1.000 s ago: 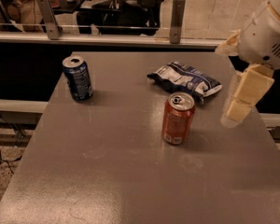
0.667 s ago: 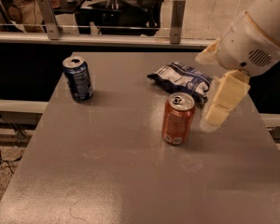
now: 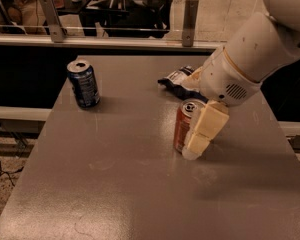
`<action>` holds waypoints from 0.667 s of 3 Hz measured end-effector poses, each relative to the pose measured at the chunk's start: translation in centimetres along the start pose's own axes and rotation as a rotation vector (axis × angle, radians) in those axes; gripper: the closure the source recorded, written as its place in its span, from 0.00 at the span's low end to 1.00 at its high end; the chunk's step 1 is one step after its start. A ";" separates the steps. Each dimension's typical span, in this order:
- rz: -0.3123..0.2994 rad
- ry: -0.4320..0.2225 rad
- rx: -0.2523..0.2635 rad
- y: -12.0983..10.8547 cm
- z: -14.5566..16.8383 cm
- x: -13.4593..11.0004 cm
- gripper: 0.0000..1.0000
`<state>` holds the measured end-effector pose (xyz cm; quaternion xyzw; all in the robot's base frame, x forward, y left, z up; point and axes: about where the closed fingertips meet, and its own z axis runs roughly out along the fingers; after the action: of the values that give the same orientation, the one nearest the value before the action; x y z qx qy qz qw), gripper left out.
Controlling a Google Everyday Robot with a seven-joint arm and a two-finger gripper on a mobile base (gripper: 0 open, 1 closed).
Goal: Pick coke can
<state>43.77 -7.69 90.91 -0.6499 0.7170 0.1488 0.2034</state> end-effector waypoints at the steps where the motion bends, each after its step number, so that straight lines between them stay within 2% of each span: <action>1: -0.001 -0.006 0.003 -0.1 0.5 0.4 0.00; 2: 0.007 -0.015 -0.008 -0.4 0.6 1.1 0.25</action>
Offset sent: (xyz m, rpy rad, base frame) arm 0.0075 -0.0165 -0.0140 0.0228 0.0187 -0.0110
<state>44.14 -8.45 89.85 -0.6470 0.7173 0.1570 0.2056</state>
